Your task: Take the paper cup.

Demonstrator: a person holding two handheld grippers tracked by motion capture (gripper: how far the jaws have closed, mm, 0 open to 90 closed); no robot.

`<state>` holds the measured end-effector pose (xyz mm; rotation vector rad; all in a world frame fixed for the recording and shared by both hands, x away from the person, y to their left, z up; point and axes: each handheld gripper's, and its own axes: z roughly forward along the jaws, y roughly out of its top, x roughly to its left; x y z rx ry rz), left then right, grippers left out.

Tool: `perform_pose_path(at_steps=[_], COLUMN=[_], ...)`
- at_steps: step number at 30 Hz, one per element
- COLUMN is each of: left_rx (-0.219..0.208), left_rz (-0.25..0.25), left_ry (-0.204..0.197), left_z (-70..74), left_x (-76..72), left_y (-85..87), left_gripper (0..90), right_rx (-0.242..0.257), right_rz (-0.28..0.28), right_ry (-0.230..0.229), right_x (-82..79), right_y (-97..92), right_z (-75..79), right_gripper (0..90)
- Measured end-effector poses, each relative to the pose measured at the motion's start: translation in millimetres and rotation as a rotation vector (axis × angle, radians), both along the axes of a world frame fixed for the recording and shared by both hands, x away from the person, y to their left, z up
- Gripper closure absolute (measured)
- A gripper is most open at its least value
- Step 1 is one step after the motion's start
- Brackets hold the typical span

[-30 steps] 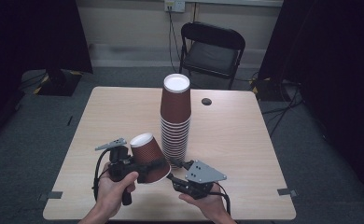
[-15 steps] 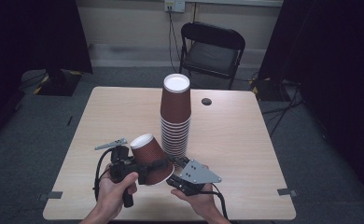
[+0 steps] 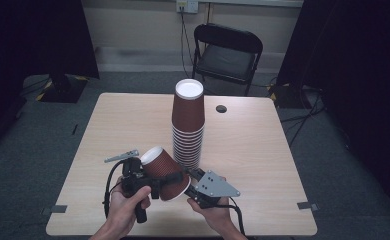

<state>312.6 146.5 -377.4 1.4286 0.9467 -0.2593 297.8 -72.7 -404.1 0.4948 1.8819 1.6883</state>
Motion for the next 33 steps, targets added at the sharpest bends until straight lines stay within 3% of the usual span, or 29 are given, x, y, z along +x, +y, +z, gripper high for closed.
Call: perform_pose_path(at_steps=[2, 7, 9, 14, 27, 33], left_rx=[0.010, 0.005, 0.006, -0.012, 0.018, 0.035], left_rz=[-0.011, -0.011, -0.015, 0.026, 0.049, 0.043], left_ry=[-0.039, -0.073, -0.066, -0.089, -0.115, -0.103], left_z=[3.3, 6.1, 5.7, 7.5, 7.5, 6.3], left_x=[-1.5, -1.0, 0.4, 4.7, 9.1, 11.3], left_y=[1.3, 3.1, 4.0, 12.2, 19.3, 18.5], left_gripper=[12.6, 12.3, 12.0, 12.0, 11.9, 11.2], right_rx=[0.003, 0.008, 0.008, -0.010, -0.044, -0.055], right_rz=[0.015, 0.023, 0.023, 0.022, 0.035, 0.047], right_ry=[-0.008, -0.017, -0.007, 0.018, 0.062, 0.092], right_x=[-2.5, -4.4, -4.6, -5.3, -6.8, -5.5], right_y=[-1.4, -3.3, -3.8, -6.3, -8.6, -11.3], right_z=[1.5, 5.2, 5.7, 6.8, 6.5, 6.3], right_gripper=[81.2, 82.7, 83.0, 84.8, 85.2, 85.2])
